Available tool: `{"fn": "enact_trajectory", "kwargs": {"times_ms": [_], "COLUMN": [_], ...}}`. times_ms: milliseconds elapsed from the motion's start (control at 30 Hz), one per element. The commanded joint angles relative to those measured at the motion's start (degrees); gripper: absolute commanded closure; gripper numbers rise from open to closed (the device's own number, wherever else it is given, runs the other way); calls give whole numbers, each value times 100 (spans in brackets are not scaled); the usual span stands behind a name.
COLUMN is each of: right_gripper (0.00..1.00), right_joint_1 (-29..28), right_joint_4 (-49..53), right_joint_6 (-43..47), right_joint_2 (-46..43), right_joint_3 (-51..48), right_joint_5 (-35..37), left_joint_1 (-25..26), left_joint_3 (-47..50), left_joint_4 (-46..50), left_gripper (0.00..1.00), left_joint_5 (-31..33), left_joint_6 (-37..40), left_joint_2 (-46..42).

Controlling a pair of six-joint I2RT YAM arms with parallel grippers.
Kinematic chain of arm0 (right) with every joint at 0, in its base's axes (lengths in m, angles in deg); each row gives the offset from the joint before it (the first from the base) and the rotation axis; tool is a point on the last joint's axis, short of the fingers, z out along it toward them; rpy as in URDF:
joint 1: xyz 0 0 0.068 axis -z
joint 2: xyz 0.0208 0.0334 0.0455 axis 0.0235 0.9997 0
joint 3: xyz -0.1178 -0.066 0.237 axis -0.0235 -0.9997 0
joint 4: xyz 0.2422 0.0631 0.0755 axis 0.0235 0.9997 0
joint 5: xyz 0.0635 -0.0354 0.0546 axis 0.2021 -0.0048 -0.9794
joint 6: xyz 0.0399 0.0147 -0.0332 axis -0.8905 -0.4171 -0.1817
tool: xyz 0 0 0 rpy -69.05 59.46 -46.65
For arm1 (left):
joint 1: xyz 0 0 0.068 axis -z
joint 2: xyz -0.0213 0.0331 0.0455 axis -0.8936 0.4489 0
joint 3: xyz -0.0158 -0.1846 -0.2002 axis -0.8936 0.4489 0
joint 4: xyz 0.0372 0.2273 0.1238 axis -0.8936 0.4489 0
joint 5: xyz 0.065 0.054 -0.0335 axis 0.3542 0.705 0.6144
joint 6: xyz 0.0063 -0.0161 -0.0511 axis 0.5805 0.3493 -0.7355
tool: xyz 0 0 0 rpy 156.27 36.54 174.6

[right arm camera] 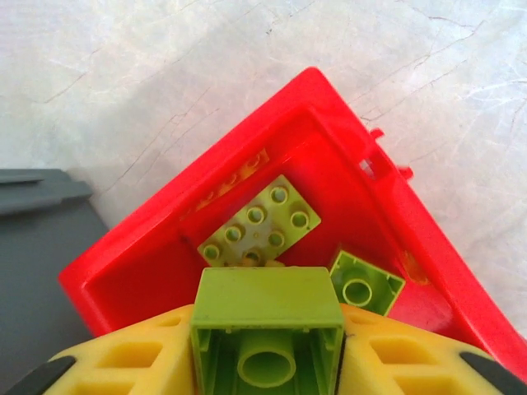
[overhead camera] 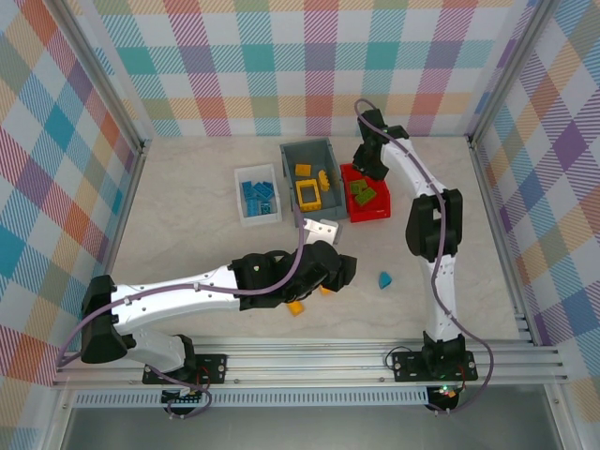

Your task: Sort the legos into containers by color

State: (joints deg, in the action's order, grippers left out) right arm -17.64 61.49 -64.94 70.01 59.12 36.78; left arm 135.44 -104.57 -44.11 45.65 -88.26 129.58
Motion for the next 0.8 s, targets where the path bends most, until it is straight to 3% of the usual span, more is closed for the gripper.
{"fn": "enact_trajectory", "kwargs": {"times_ms": [0, 133, 300, 533, 767], "right_gripper": [51, 38, 38, 37, 25], "right_joint_1": [21, -43, -151, -153, -146], "right_joint_4": [402, 434, 315, -104, 385], "right_joint_6": [-66, 51, 190, 376, 849], "right_joint_2": [128, -157, -1200, -4063, -6960], "right_joint_3": [430, 453, -12, -2462, -4305], "right_joint_5": [-128, -150, 3, 223, 179], "left_joint_1": [-84, -91, -133, -213, -276], "left_joint_3": [-31, -49, -214, -1000, -2458], "left_joint_4": [-33, 14, 30, 88, 620], "left_gripper": [41, 40, 36, 24, 20], "left_joint_5": [-97, -137, -435, -1220, -1644], "left_joint_6": [122, 108, 191, 699, -8], "left_joint_2": [7, 107, 443, 1622, 3324]}}
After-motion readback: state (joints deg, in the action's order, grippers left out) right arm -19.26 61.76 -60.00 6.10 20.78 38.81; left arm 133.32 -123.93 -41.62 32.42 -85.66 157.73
